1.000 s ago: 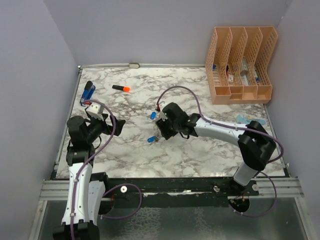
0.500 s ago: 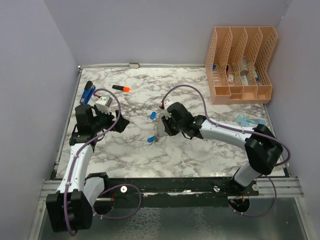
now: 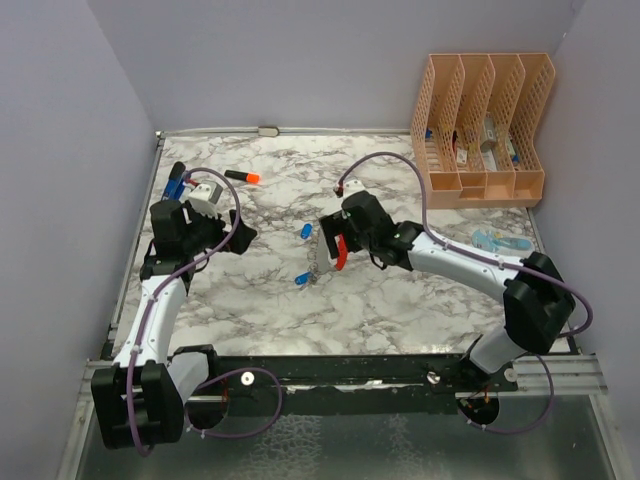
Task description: Put the keys on the keyring
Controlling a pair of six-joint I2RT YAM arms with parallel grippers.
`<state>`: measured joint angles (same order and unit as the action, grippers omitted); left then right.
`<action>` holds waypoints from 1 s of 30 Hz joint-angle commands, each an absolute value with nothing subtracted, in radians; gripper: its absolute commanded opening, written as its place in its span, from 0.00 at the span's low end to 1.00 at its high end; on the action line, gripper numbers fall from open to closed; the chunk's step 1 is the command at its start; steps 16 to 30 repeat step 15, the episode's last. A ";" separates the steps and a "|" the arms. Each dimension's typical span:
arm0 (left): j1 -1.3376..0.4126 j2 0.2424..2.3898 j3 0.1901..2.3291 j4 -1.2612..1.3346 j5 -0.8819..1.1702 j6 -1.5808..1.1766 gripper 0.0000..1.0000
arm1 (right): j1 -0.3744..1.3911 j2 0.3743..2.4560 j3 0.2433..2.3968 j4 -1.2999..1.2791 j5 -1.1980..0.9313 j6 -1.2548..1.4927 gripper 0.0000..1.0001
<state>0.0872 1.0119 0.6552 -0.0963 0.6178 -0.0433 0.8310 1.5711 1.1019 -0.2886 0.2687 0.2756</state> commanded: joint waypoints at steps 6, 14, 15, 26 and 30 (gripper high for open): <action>0.083 0.987 0.656 -0.056 0.598 -0.055 0.99 | 0.833 1.491 1.074 -0.257 0.349 0.286 0.99; 0.082 1.000 0.651 -0.048 0.596 -0.055 0.99 | 0.833 1.396 1.003 -0.146 0.331 0.282 1.00; 0.083 1.000 0.652 -0.047 0.594 -0.055 0.99 | 0.833 1.384 1.007 -0.147 0.347 0.287 0.99; 0.083 1.000 0.652 -0.047 0.594 -0.055 0.99 | 0.833 1.384 1.007 -0.147 0.347 0.287 0.99; 0.083 1.000 0.652 -0.047 0.594 -0.055 0.99 | 0.833 1.384 1.007 -0.147 0.347 0.287 0.99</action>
